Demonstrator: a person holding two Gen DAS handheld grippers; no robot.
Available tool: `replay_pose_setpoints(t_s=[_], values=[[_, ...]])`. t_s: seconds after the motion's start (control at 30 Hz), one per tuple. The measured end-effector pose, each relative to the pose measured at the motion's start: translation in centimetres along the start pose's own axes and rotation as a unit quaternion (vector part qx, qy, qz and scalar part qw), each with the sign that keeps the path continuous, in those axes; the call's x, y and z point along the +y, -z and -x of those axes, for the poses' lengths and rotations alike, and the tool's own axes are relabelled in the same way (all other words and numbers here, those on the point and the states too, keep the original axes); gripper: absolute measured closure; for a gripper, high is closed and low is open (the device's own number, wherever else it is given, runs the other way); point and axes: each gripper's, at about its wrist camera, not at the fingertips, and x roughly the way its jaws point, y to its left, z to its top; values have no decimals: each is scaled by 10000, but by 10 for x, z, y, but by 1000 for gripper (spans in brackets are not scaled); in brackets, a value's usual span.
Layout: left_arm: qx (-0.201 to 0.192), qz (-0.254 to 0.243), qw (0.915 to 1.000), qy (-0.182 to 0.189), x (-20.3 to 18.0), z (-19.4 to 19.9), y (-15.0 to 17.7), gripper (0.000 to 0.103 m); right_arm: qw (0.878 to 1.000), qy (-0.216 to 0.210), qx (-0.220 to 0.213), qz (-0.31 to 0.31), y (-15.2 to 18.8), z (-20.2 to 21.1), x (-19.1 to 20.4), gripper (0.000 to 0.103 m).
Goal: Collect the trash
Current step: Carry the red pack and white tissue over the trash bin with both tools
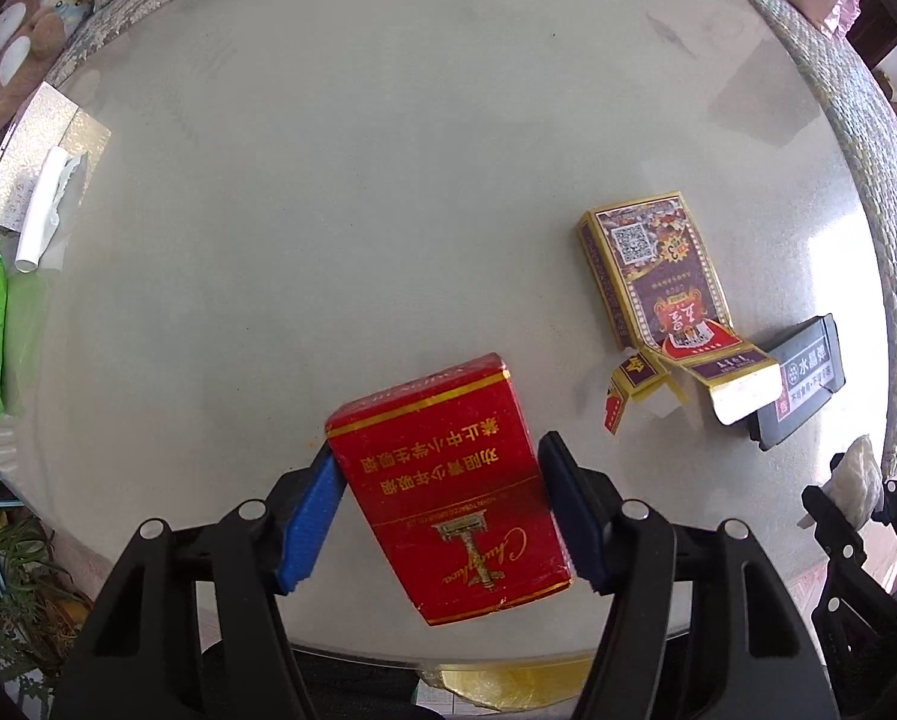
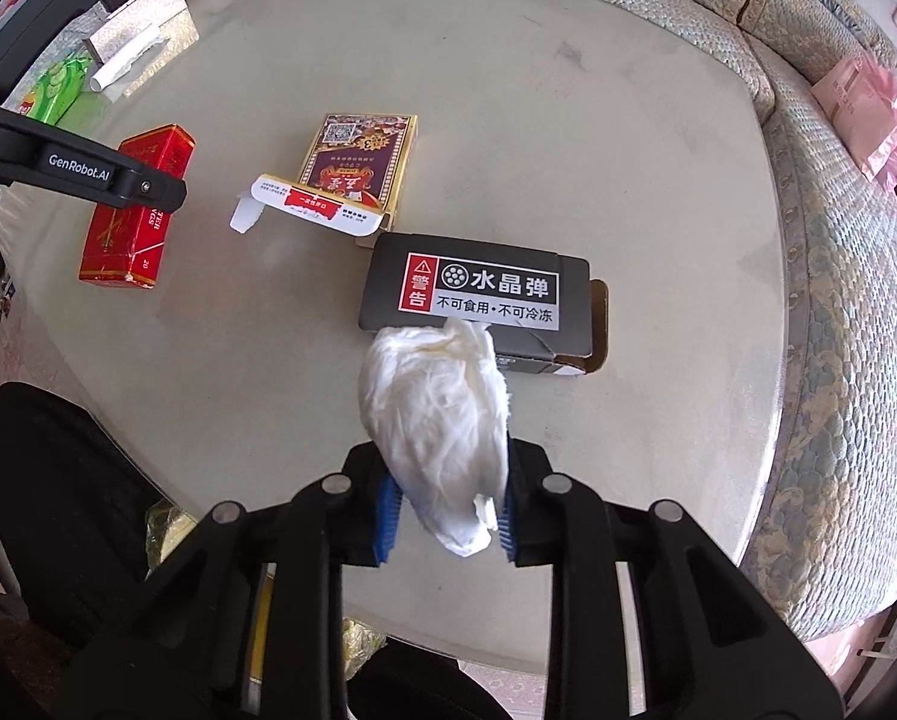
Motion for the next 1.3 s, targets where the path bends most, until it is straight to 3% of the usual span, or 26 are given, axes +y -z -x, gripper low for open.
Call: replay_pose_setpoints(t_s=[0.3,0.6,0.93,1.3], values=[[-585,-574,9966,68,4,100,60,40,9989,45,-433,181,18,67,32,77],[-811,-946,9922,76,19,146,147,40,9974,68,-650,309,62,123,71,77],[-915,-1349,9866,-80,5,151,224,40,9970,91,-648,425,118,144,108,77],[-666,-1682,9834,133,-8,111,279,40,9975,-71,-430,555,160,128,145,77]])
